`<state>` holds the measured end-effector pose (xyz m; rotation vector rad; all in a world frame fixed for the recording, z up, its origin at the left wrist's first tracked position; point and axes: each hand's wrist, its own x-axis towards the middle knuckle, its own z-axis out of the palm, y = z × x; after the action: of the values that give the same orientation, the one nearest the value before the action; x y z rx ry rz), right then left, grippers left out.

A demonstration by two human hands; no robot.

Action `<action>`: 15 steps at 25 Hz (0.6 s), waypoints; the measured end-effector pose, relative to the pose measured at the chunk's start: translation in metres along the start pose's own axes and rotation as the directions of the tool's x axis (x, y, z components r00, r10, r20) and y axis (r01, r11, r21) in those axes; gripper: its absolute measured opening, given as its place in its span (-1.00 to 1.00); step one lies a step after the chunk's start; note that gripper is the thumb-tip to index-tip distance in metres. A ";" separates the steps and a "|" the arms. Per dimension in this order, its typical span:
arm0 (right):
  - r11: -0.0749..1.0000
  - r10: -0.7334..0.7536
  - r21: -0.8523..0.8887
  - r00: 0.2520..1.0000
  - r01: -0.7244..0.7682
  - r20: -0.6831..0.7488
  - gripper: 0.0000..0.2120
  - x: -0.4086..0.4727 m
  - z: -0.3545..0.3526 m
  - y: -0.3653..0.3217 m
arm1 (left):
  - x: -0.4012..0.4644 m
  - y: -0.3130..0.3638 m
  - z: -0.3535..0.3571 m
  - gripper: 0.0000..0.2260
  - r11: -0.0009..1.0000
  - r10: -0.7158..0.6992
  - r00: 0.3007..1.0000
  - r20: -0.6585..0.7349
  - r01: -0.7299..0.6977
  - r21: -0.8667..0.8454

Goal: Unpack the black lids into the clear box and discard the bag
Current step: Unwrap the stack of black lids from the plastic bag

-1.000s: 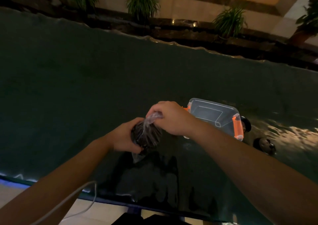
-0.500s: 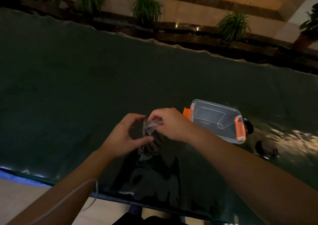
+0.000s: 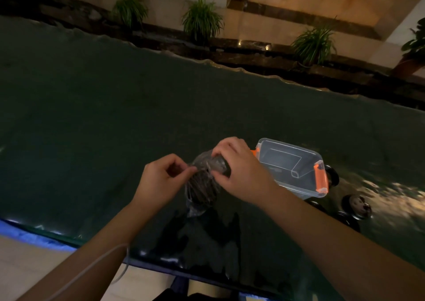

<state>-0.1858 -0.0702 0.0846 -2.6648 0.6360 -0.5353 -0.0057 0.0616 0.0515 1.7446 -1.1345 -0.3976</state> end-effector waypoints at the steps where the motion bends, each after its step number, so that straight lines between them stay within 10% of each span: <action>1: 0.990 -0.100 -0.106 0.995 0.096 -0.031 -0.71 -0.003 0.002 -0.002 | 0.001 0.000 0.000 -0.81 1.000 0.001 1.000 0.001 -0.001 -0.005; 7: 0.906 -0.149 -0.383 0.982 0.182 0.115 -0.59 -0.001 0.012 -0.009 | 0.004 0.001 -0.007 -0.78 0.998 0.051 0.996 0.075 -0.053 0.034; 12: 0.881 -0.058 -0.438 0.959 0.180 0.277 -0.52 0.009 0.005 -0.003 | 0.012 0.015 -0.025 -0.69 0.788 0.373 0.832 0.411 -0.518 0.332; 15: 0.889 -0.037 -0.424 0.949 0.174 0.313 -0.65 0.011 0.002 -0.005 | 0.022 0.025 -0.029 -0.70 0.712 0.220 0.814 0.537 -0.510 0.482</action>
<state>-0.1738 -0.0711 0.0884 -3.1391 0.5782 0.0043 0.0128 0.0573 0.0917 1.9360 -2.1083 -0.1753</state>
